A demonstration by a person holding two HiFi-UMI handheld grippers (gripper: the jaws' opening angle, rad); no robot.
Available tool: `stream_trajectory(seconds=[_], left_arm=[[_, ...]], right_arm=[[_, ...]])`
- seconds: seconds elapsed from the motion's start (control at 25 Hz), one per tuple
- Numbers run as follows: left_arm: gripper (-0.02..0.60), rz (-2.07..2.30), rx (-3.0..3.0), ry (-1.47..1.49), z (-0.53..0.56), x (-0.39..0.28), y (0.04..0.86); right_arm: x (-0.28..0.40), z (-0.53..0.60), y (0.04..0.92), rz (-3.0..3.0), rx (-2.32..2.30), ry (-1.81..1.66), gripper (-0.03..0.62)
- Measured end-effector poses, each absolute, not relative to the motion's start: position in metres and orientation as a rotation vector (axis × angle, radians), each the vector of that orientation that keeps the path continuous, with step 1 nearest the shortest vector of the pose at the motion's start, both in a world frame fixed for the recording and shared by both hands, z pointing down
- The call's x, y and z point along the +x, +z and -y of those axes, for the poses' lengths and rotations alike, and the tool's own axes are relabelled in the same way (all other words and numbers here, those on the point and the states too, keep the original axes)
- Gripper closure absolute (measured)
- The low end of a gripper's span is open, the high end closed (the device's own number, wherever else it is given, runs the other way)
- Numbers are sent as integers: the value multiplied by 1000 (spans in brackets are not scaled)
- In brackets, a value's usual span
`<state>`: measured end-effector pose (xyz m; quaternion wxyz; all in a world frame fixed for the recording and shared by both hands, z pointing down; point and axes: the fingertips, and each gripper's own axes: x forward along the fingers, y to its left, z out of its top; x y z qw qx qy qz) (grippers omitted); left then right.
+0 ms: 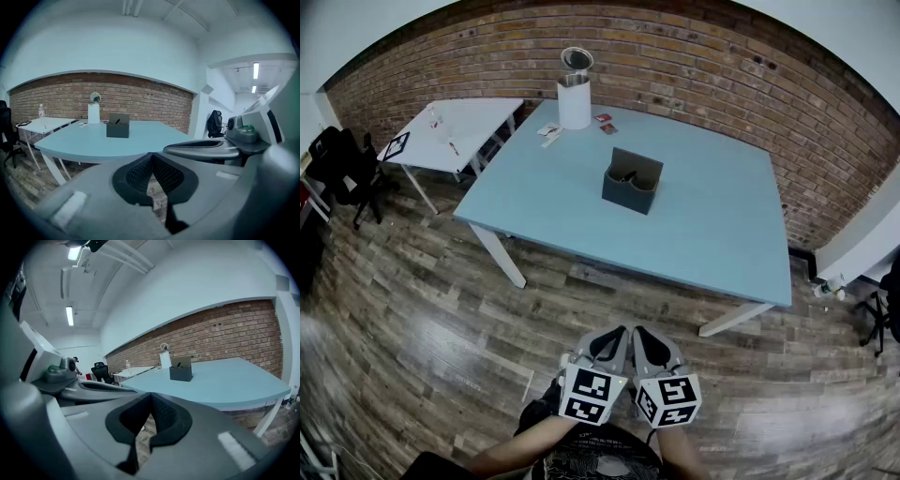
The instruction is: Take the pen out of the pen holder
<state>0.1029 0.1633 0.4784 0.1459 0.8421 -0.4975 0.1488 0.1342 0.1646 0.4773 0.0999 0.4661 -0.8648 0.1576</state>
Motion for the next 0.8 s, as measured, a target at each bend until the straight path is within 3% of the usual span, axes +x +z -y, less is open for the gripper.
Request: stream_trajectory(seconds=[0.8], left_arm=[[577, 1432, 2412, 408, -62, 73, 487]], right_arm=[[107, -68, 489, 2521, 1375, 444, 589]])
